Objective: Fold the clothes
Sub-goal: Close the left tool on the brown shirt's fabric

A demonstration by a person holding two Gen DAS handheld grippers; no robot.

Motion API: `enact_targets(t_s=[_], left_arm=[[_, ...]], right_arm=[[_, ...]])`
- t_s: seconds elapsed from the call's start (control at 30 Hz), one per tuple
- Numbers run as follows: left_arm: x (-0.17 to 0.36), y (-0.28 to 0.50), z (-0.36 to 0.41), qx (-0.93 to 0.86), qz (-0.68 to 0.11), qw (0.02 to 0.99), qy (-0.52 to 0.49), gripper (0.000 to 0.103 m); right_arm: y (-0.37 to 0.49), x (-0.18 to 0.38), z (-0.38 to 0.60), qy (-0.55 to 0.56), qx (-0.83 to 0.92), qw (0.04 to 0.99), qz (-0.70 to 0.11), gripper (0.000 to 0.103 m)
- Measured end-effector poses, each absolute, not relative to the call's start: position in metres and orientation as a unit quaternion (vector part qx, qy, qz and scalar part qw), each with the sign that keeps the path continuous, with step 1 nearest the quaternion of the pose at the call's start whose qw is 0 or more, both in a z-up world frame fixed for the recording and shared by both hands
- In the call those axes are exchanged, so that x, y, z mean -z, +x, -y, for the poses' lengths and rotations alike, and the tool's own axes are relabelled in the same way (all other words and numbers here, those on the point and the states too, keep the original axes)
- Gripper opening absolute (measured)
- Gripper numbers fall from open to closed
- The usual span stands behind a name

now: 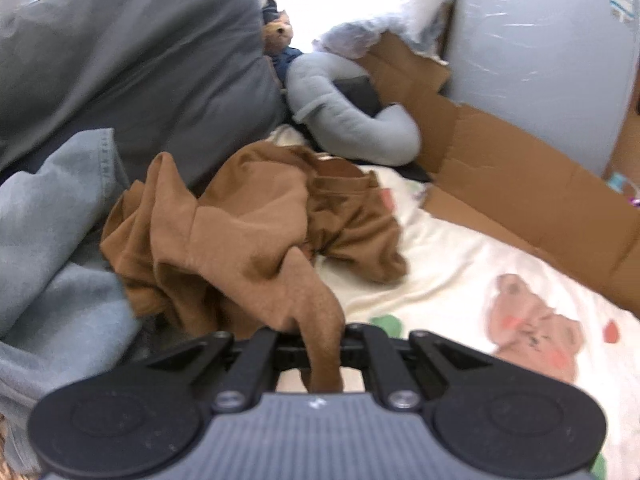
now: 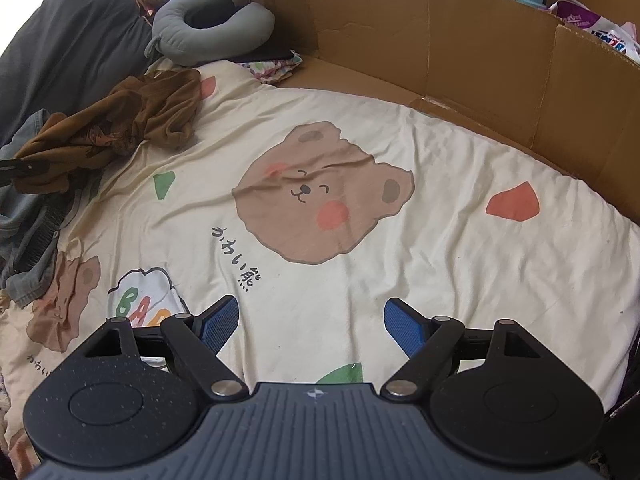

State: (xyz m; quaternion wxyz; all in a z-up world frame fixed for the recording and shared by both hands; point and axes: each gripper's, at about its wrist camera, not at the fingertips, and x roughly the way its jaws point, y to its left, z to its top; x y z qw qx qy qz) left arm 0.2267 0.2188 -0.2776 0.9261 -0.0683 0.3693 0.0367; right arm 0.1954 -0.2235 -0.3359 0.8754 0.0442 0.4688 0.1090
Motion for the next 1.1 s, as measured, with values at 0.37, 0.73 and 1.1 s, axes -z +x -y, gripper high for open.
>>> enact_targets(t_s=[0.37, 0.73, 1.1], left_arm=[[0.227, 0.21, -0.182, 0.031, -0.366, 0.926, -0.09, 0.003], [0.173, 0.208, -0.141, 0.098, -0.355, 0.925, -0.092, 0.003], [0.129, 0.197, -0.114, 0.136, -0.35, 0.922, -0.097, 0.003]], right_arm=[[0.194, 0.342, 0.219, 0.056, -0.122, 0.873, -0.469, 0.084], [0.192, 0.353, 0.209, 0.07, -0.143, 0.869, -0.468, 0.084], [0.191, 0.363, 0.171, 0.081, -0.216, 0.857, -0.46, 0.084]])
